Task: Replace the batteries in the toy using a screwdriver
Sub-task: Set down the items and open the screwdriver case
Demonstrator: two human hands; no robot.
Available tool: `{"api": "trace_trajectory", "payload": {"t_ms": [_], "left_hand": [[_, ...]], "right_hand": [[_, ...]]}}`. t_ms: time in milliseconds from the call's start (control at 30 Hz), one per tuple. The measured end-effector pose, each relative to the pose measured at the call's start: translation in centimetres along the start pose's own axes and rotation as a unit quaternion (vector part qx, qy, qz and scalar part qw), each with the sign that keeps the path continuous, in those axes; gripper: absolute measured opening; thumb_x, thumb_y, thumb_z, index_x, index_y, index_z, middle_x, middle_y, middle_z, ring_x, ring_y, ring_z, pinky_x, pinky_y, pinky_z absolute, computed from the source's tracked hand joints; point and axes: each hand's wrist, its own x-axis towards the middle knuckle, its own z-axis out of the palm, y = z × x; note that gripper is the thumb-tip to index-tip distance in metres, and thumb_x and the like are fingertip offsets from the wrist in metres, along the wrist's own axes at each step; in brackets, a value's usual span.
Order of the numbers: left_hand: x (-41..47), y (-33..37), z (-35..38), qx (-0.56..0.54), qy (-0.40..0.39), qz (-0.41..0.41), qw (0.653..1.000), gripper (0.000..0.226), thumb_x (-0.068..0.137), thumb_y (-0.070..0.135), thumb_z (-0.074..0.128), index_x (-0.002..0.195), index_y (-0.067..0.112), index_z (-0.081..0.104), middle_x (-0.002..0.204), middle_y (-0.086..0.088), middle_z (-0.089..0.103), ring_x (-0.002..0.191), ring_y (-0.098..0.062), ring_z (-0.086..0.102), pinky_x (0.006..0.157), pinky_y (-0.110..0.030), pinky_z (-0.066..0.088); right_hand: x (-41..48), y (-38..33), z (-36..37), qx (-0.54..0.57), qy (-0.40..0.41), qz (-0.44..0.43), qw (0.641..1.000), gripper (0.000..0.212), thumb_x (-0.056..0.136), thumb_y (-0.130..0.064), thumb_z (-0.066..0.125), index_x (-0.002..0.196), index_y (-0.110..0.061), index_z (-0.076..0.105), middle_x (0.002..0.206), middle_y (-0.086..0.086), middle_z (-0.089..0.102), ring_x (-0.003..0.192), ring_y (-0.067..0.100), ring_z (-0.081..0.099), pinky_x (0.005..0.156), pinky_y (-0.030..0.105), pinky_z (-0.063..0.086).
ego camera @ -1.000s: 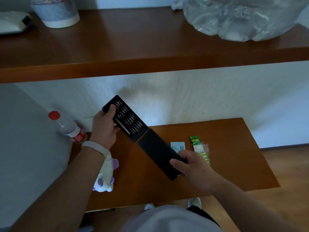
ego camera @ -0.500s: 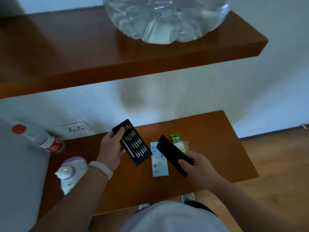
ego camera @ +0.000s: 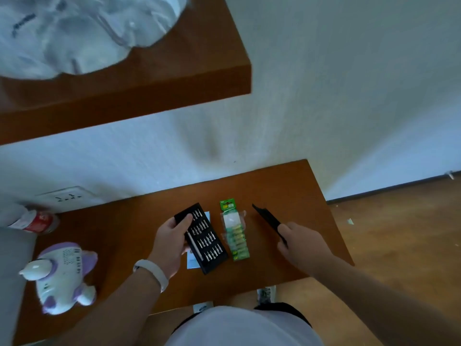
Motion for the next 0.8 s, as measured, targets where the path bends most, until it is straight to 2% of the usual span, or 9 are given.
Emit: {"api": "trace_trajectory", "payload": {"t_ms": [100, 200, 267, 367, 467, 533, 633, 800], "left_hand": [[-0.1, -0.6, 1.1, 0.012, 0.013, 0.001, 1.000, 0.017, 0.100, 0.019, 0.057, 0.111, 0.009, 0.063, 0.102, -0.017, 0.072, 0.095, -0.032, 0.070, 0.075, -0.045, 0.057], [-0.1, -1.3, 2.1, 0.027, 0.031, 0.001, 0.999, 0.016, 0.100, 0.020, 0.057, 0.109, 0.010, 0.064, 0.106, -0.019, 0.071, 0.101, -0.036, 0.068, 0.084, -0.051, 0.057], [-0.2, -1.7, 2.7, 0.036, 0.042, 0.004, 0.998, 0.017, 0.099, 0.021, 0.058, 0.109, 0.009, 0.065, 0.104, -0.019, 0.072, 0.101, -0.037, 0.069, 0.080, -0.049, 0.057], [-0.4, -2.2, 3.7, 0.032, 0.054, 0.002, 0.998, 0.016, 0.100, 0.021, 0.057, 0.108, 0.010, 0.065, 0.100, -0.016, 0.072, 0.097, -0.034, 0.069, 0.071, -0.041, 0.054], [-0.7, -2.7, 4.5, 0.027, 0.065, -0.003, 0.998, 0.014, 0.100, 0.021, 0.057, 0.106, 0.010, 0.065, 0.102, -0.016, 0.072, 0.097, -0.034, 0.069, 0.074, -0.043, 0.055], [-0.9, -2.9, 4.9, 0.024, 0.071, -0.008, 0.997, 0.015, 0.100, 0.020, 0.057, 0.106, 0.010, 0.065, 0.103, -0.017, 0.072, 0.098, -0.034, 0.069, 0.079, -0.048, 0.057], [-1.1, -3.1, 5.4, 0.020, 0.075, -0.013, 0.997, 0.016, 0.099, 0.021, 0.058, 0.107, 0.009, 0.065, 0.101, -0.016, 0.072, 0.099, -0.035, 0.069, 0.088, -0.054, 0.056], [-1.5, -2.7, 6.2, -0.006, 0.075, -0.012, 0.997, 0.016, 0.099, 0.019, 0.058, 0.109, 0.008, 0.064, 0.099, -0.014, 0.073, 0.097, -0.032, 0.070, 0.083, -0.050, 0.058]], "right_hand": [[1.1, 1.4, 0.3, -0.050, -0.022, -0.037, 0.998, 0.014, 0.101, -0.031, 0.038, 0.108, -0.022, 0.046, 0.091, -0.005, 0.048, 0.072, 0.012, 0.051, 0.061, 0.028, 0.054], [1.8, 2.4, 0.8, -0.080, -0.033, -0.075, 0.993, 0.017, 0.102, -0.028, 0.038, 0.117, -0.021, 0.044, 0.100, -0.001, 0.052, 0.079, 0.016, 0.052, 0.058, 0.027, 0.050], [2.3, 3.1, 1.6, -0.085, -0.031, -0.092, 0.992, 0.021, 0.102, -0.029, 0.038, 0.121, -0.022, 0.044, 0.107, -0.001, 0.056, 0.084, 0.016, 0.055, 0.058, 0.026, 0.048], [2.8, 4.2, 2.8, -0.084, -0.033, -0.106, 0.990, 0.021, 0.102, -0.034, 0.037, 0.117, -0.023, 0.048, 0.102, -0.003, 0.056, 0.078, 0.013, 0.054, 0.059, 0.026, 0.052], [3.3, 5.3, 4.1, -0.080, -0.040, -0.109, 0.990, 0.022, 0.103, -0.038, 0.036, 0.112, -0.023, 0.050, 0.098, -0.004, 0.055, 0.073, 0.012, 0.052, 0.058, 0.026, 0.051], [3.5, 5.9, 4.7, -0.063, -0.041, -0.102, 0.992, 0.023, 0.102, -0.039, 0.037, 0.115, -0.024, 0.049, 0.098, -0.005, 0.056, 0.072, 0.012, 0.051, 0.056, 0.024, 0.046], [3.6, 6.3, 5.2, -0.034, -0.029, -0.094, 0.995, 0.027, 0.101, -0.040, 0.039, 0.121, -0.024, 0.049, 0.100, -0.006, 0.058, 0.077, 0.012, 0.058, 0.059, 0.027, 0.052], [3.4, 6.2, 5.1, 0.015, -0.023, -0.064, 0.998, 0.029, 0.099, -0.044, 0.043, 0.117, -0.024, 0.054, 0.100, -0.007, 0.059, 0.075, 0.011, 0.059, 0.062, 0.029, 0.055]]}}
